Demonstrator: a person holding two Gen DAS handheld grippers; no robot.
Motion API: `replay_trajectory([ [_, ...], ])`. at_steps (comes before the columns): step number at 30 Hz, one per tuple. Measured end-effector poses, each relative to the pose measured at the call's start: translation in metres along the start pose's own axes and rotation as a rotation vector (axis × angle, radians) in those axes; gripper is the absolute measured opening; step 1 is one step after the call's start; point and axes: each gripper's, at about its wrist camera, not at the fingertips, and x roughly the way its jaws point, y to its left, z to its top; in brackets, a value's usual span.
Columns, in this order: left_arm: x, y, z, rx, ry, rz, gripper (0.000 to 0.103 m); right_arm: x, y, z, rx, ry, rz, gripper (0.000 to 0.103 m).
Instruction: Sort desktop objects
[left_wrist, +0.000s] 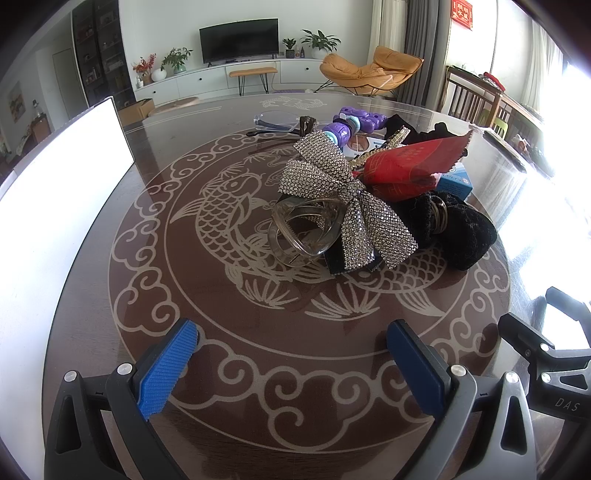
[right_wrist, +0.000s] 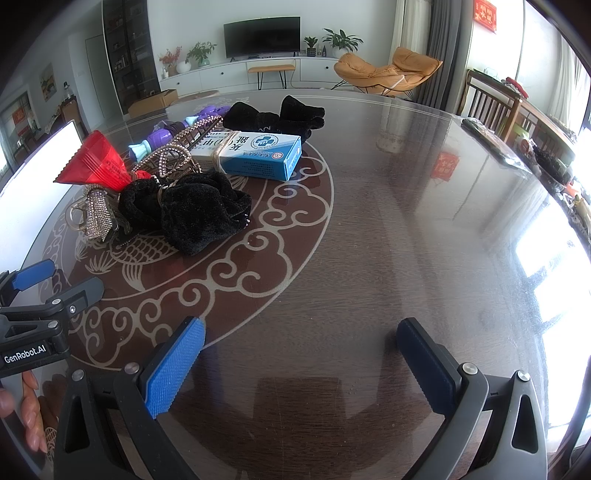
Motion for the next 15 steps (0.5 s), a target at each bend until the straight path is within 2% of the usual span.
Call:
replay_trajectory([
  [15, 0.0009, -0.0007, 0.0009, 0.001, 0.0, 0.001, 0.103, 0.0, -0.0002, 0.0, 0.0, 0.0, 0.0, 0.103],
])
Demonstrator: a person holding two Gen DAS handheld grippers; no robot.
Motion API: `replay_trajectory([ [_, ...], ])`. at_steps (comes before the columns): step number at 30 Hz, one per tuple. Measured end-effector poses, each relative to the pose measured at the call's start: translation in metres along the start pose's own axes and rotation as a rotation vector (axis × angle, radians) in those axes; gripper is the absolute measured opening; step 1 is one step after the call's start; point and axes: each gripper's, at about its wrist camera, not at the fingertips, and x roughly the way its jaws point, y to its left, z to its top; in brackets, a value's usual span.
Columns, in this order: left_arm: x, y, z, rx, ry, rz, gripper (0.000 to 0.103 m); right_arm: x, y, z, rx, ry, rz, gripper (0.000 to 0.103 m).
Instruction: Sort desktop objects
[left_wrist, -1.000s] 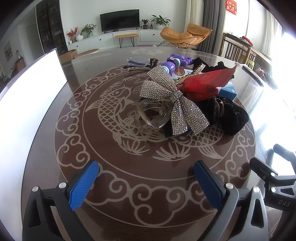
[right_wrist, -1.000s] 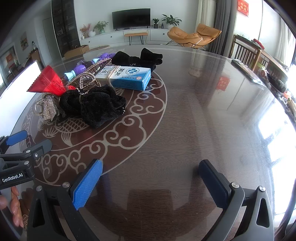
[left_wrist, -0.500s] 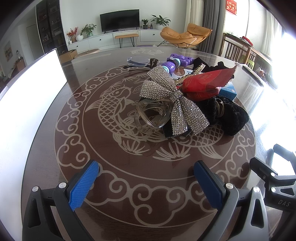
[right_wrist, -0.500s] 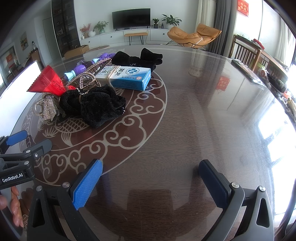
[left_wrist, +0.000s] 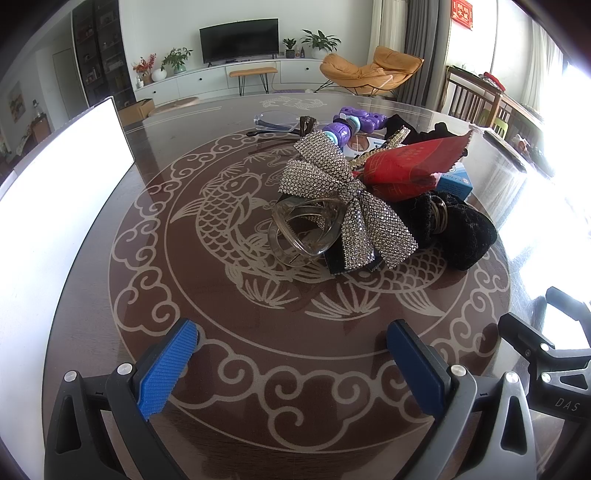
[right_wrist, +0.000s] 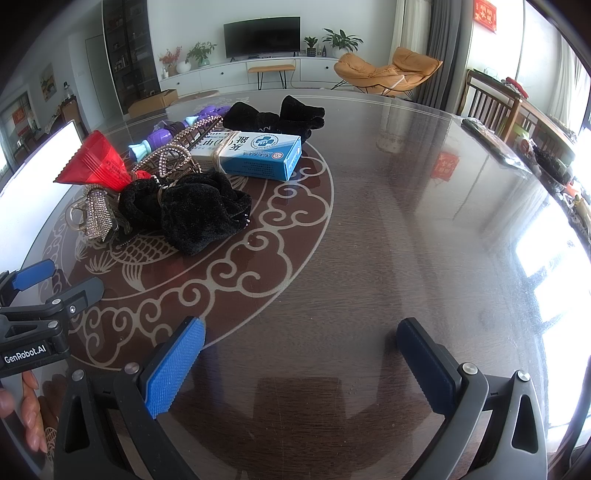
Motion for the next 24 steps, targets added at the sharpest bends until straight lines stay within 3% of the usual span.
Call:
replay_trajectory([
  [24, 0.003, 0.004, 0.013, -0.038, -0.003, 0.033, 0.103, 0.0, 0.0, 0.0, 0.0, 0.0, 0.0, 0.103],
])
